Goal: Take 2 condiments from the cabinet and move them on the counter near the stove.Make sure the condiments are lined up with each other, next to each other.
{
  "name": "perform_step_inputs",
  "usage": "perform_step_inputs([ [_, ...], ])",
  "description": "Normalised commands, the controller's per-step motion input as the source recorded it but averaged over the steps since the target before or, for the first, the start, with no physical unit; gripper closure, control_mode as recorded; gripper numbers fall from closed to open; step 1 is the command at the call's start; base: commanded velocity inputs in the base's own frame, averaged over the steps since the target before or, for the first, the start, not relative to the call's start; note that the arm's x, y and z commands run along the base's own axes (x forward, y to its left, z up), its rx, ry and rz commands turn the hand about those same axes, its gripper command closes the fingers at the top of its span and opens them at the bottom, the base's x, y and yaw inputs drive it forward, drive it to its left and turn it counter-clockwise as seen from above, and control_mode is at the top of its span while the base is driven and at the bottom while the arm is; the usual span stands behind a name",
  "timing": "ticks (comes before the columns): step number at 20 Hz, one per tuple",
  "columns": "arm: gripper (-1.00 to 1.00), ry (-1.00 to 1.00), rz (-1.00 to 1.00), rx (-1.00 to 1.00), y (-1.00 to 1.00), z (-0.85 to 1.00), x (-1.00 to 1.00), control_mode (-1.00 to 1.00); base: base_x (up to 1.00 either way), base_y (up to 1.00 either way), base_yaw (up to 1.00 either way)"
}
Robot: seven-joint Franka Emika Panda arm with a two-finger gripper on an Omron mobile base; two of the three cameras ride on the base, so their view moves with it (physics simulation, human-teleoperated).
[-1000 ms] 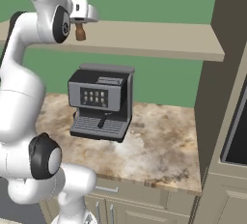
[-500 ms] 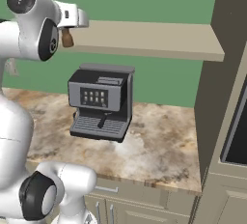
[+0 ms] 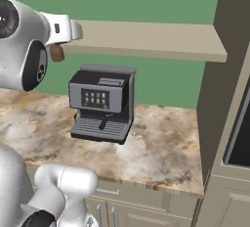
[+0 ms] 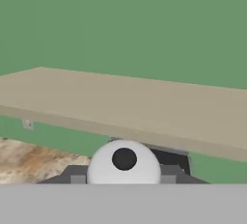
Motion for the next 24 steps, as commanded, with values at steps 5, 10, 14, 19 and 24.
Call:
perform_step_inputs([
  [5, 1.00, -0.14, 0.00, 0.00, -0.18, -0.11, -1.00, -1.00, 0.00, 0.00, 0.00],
  [10, 1.00, -0.10, 0.00, 0.00, -0.10, -0.13, -0.92, -1.00, 0.00, 0.00, 0.00],
  [14, 1.00, -0.01, 0.00, 0.00, -0.05, -0.20, -0.61, -1.00, 0.00, 0.00, 0.00],
  [19, 1.00, -0.02, 0.02, 0.00, -0.09, -0.32, -0.30, -1.00, 0.00, 0.00, 0.00],
  [24, 1.00, 0.00, 0.03, 0.00, -0.09, -0.38, -0.07, -1.00, 0.00, 0.00, 0.00],
])
